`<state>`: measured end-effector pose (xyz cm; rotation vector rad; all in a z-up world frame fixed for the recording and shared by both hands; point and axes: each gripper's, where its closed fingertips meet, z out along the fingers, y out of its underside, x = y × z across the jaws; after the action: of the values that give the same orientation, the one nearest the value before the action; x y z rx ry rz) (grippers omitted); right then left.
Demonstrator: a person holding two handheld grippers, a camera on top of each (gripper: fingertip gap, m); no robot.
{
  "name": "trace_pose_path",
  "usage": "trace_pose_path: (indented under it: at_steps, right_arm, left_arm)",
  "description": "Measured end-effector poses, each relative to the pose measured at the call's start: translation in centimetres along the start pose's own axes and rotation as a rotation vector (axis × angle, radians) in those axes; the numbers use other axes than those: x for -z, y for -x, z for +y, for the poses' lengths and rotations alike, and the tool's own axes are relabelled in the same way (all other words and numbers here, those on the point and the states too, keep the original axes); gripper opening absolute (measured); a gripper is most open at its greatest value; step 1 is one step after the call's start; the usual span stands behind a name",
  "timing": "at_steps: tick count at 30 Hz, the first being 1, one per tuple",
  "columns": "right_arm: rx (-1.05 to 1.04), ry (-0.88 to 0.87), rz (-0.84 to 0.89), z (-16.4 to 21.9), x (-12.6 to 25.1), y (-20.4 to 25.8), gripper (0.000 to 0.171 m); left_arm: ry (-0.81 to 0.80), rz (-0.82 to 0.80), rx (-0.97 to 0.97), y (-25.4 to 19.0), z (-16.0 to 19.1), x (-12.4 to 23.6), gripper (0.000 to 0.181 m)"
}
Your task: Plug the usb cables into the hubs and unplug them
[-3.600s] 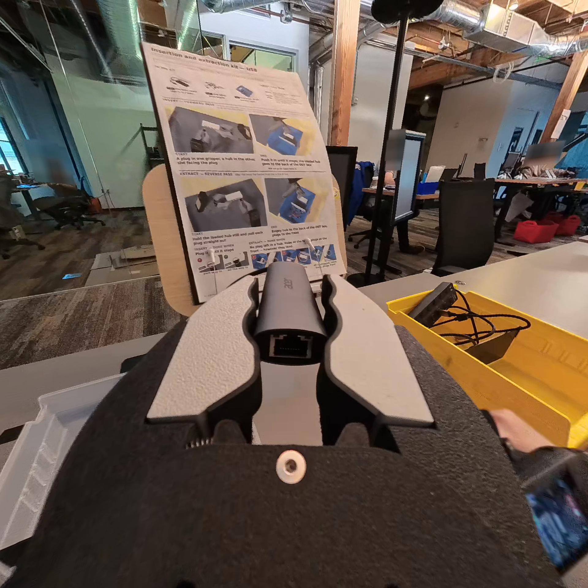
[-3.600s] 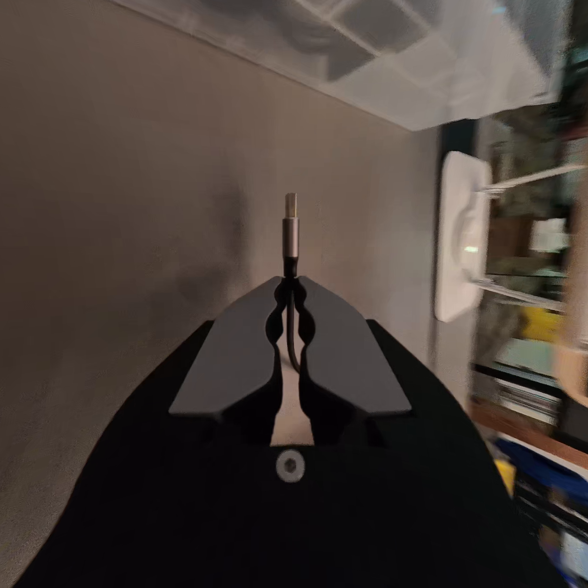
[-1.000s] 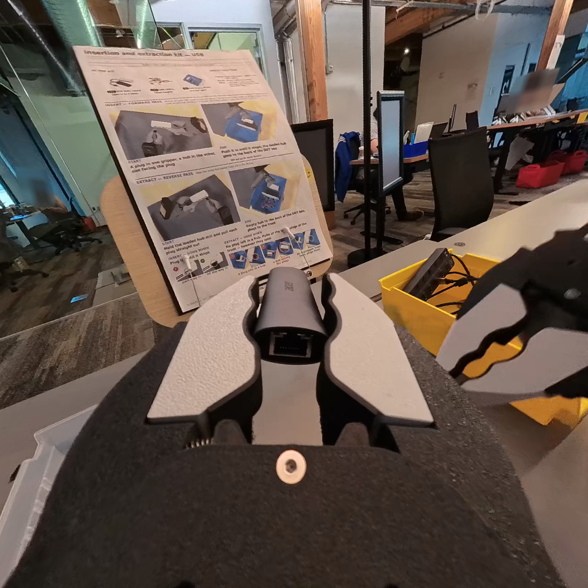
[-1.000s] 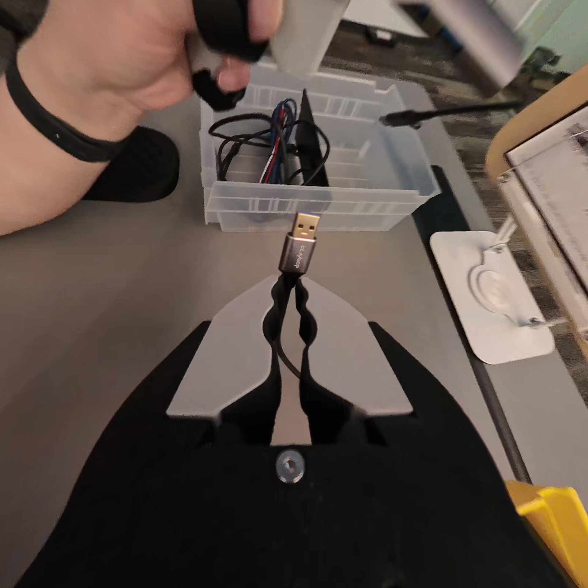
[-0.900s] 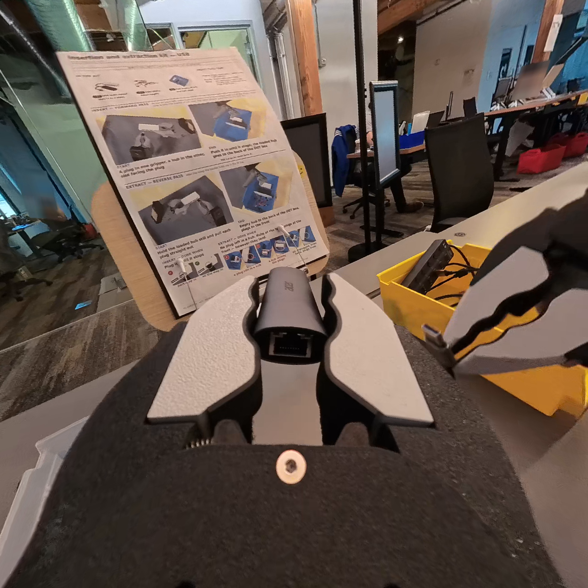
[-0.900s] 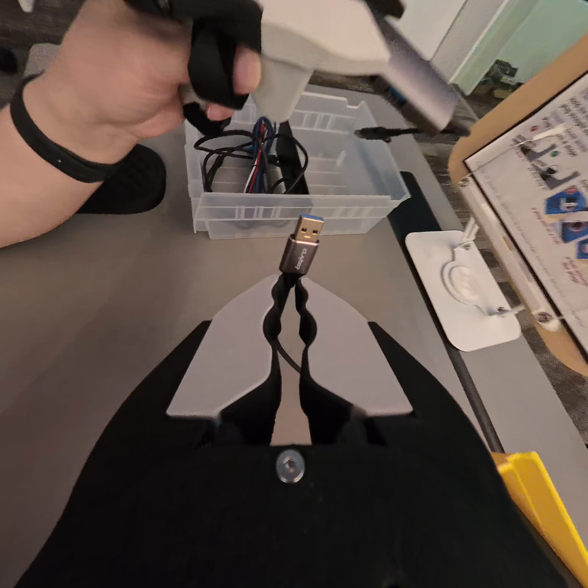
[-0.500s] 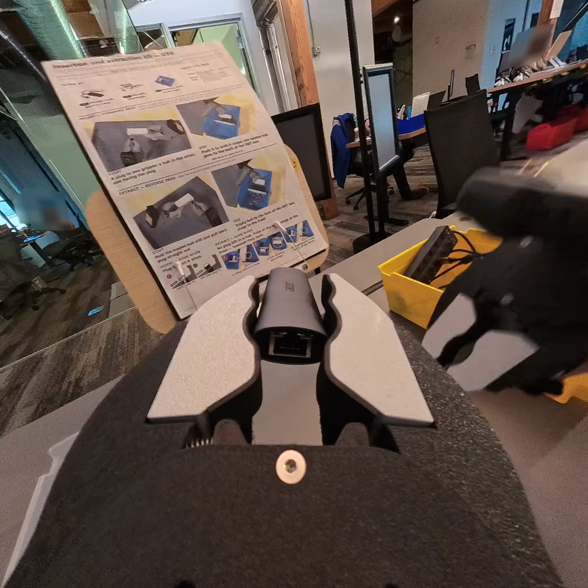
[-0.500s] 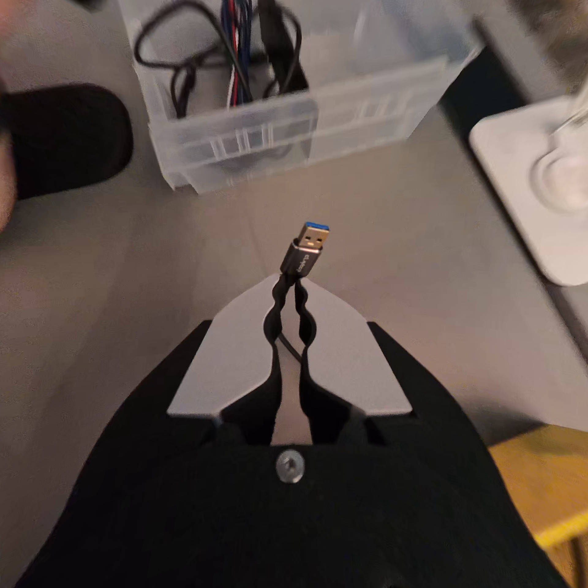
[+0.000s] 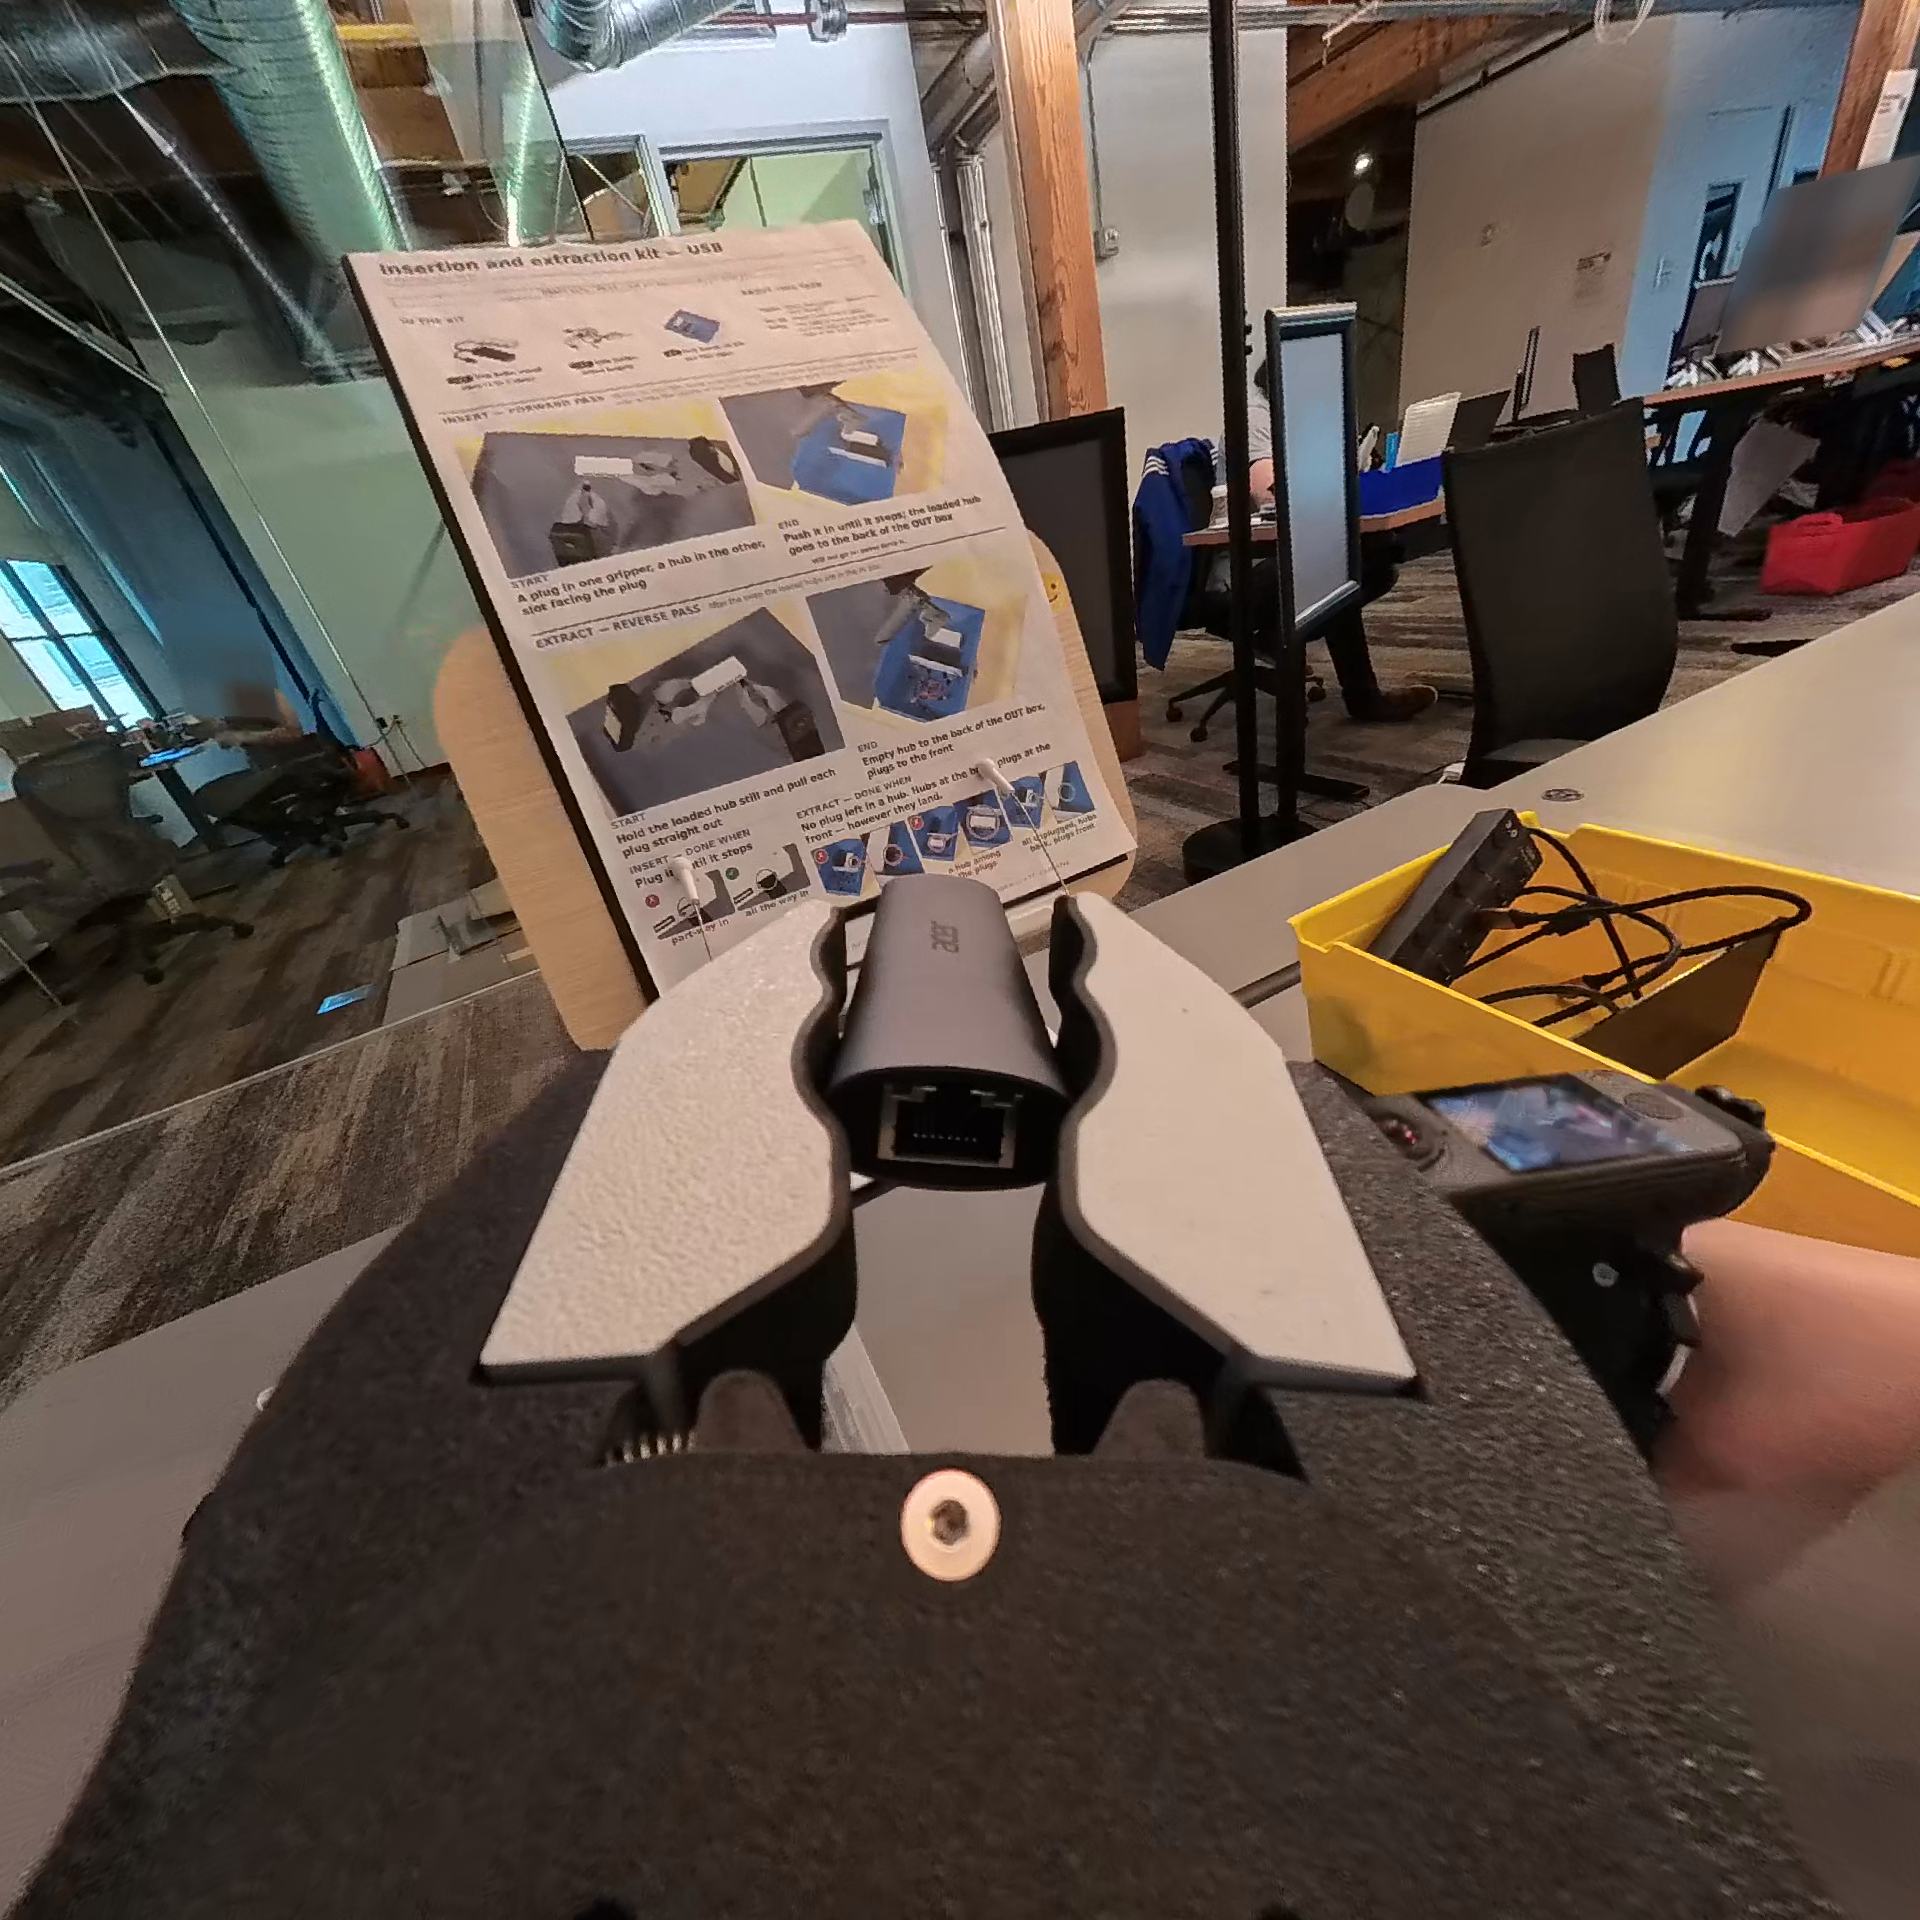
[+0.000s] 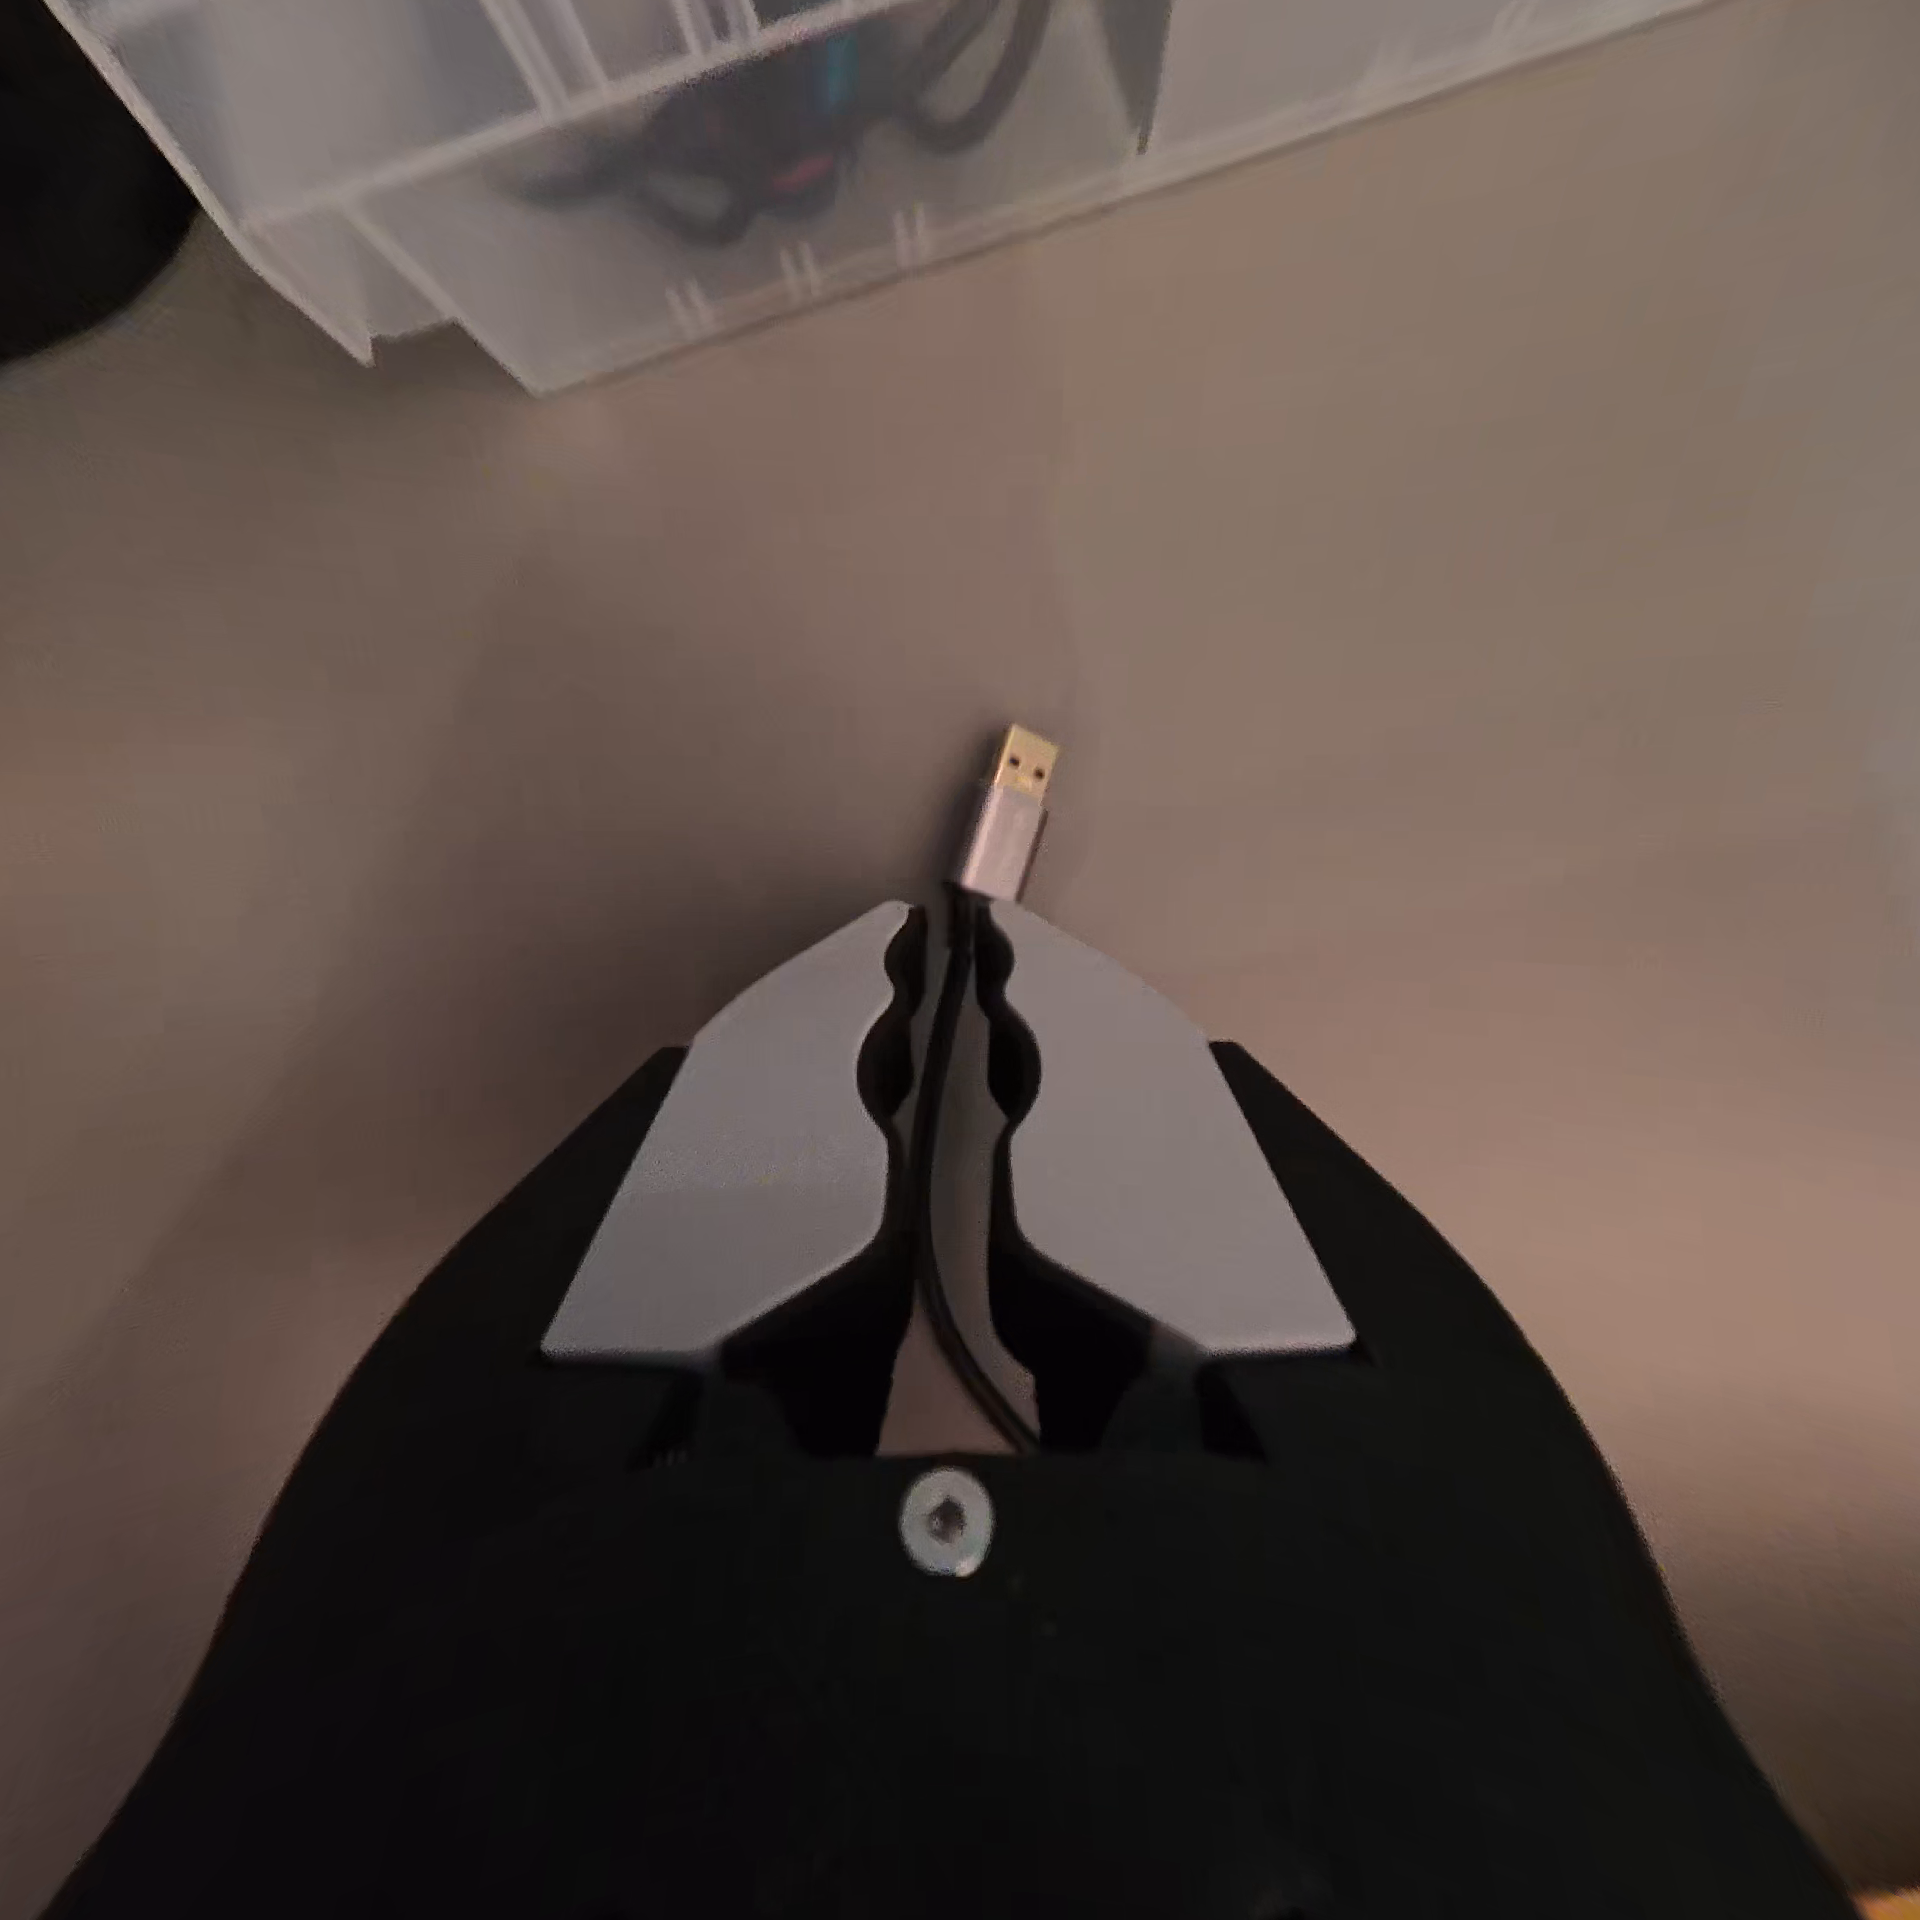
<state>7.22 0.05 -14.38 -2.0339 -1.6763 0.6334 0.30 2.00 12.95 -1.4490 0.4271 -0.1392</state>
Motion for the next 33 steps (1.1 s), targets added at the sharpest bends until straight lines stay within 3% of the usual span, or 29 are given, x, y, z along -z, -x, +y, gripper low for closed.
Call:
trace_pose_path:
  at_steps: [4, 9, 23, 33]
  right_arm:
    - [-0.150, -0.111, -0.024, -1.2, 0.0, -0.9, 0.018]
    - [-0.224, -0.110, -0.035, -0.7, -1.4, -1.3, 0.020]
    - [-0.128, -0.079, 0.019, -0.5, -2.1, -0.9, 0.020]
    - [-0.282, -0.123, -0.156, -0.4, -1.7, -0.4, 0.019]
  left_arm:
    - [-0.011, 0.001, 0.007, 0.1, -0.3, 0.1, 0.038]
    - [-0.008, 0.010, 0.014, 0.0, -0.2, 0.1, 0.038]
    - [0.002, 0.030, 0.007, -0.8, -0.1, -0.3, 0.038]
    - [0.004, 0.036, -0.003, -1.2, -0.1, -0.4, 0.038]
